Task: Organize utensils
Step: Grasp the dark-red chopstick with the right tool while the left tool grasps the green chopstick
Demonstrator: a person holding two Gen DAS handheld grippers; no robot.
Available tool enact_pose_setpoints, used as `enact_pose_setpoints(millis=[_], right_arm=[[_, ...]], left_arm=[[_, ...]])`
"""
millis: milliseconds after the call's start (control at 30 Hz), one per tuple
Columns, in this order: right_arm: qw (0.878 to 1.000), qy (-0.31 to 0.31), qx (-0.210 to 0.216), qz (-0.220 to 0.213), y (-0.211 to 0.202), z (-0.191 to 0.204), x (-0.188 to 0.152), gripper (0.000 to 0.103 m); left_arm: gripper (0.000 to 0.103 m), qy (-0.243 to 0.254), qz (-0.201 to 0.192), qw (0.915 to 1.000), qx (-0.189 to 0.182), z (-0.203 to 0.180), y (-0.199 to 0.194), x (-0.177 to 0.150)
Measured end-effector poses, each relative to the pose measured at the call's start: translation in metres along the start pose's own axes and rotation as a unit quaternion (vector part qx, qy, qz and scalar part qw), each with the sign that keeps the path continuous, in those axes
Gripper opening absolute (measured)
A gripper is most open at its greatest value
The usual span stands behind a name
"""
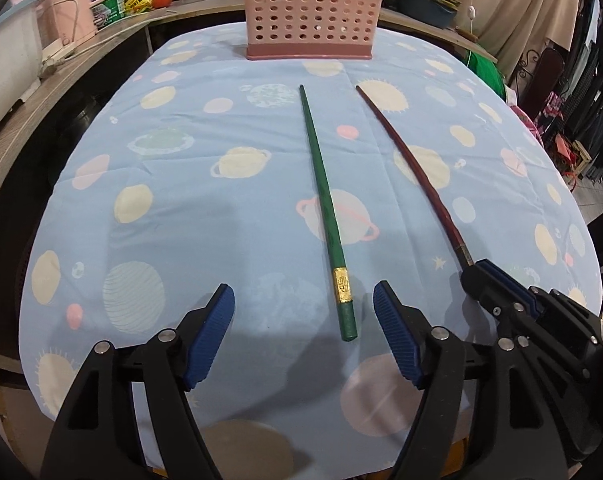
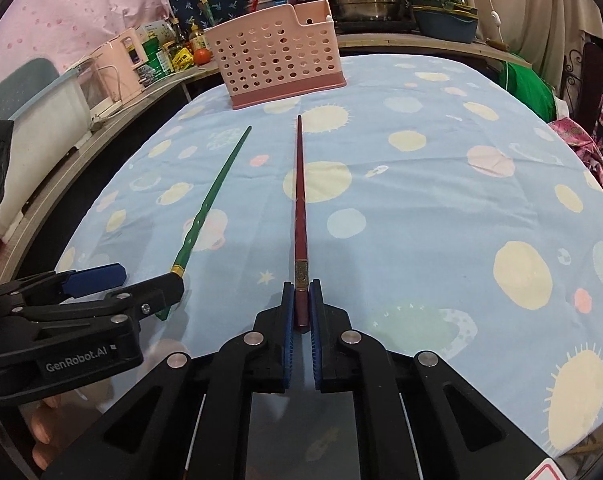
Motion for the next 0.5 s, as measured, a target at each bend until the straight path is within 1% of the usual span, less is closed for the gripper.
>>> enact_pose_setpoints(millis=[67,167,233,300,333,400,433,500], right_arm=[[1.000,-0.001,-0.001,-0.001,0.0001,0.0007,-0.0004,0.007],[1.000,0.000,0.000,-0.002,0.0000,0.0003,-0.0011,0.007],[1.000,-0.001,-0.001,-0.003,-0.0001,0.0004,-0.0014,0.007],[1.000,-0.003,-0.001,-0.004,-0.0002,0.0005,-0.0018,0.007],[1.000,-0.004,-0.002,-0.004,-0.0003,0.0005,-0.0019,0.007],[1.000,-0.004,-0.002,-0.004,-0.0004,0.0006,-0.0021,0.007],[1.000,-0.005,-0.002,-0.004,-0.0004,0.0006,-0.0021,0.007],[1.000,-0.006,-0.003,-0.005,-0.0009,0.0009,-0.0024,0.007]], left_arm=[[0.066,0.003,0.001,1.0000,0.004,-0.0013,0.0020,-0.0016],[0.058,0.007,-0.003,0.9999,0.009,-0.0022,0.0017,-0.0016],[0.052,0.008,-0.005,0.9999,0.010,-0.0015,0.0012,-0.0012],[0.041,0.007,-0.007,0.9999,0.010,-0.0009,0.0007,-0.0009],[0.038,0.008,-0.007,0.9999,0.010,-0.0008,0.0004,-0.0009],[0.026,0.009,-0.007,0.9999,0.009,-0.0005,0.0000,-0.0008],[0.023,0.009,-0.007,0.9999,0.007,-0.0002,-0.0003,-0.0008],[0.011,0.009,-0.007,0.9999,0.005,-0.0002,-0.0004,-0.0008]])
Point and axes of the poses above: each gripper's, at about its wrist camera, not at the fingertips, and y roughly the way its jaws point, z to its left, x to its top, the point moved 1 cm from there along y, roughly the way its jaws point, and after that the axes turned 11 degrees about -z, right-handed, at the moved point
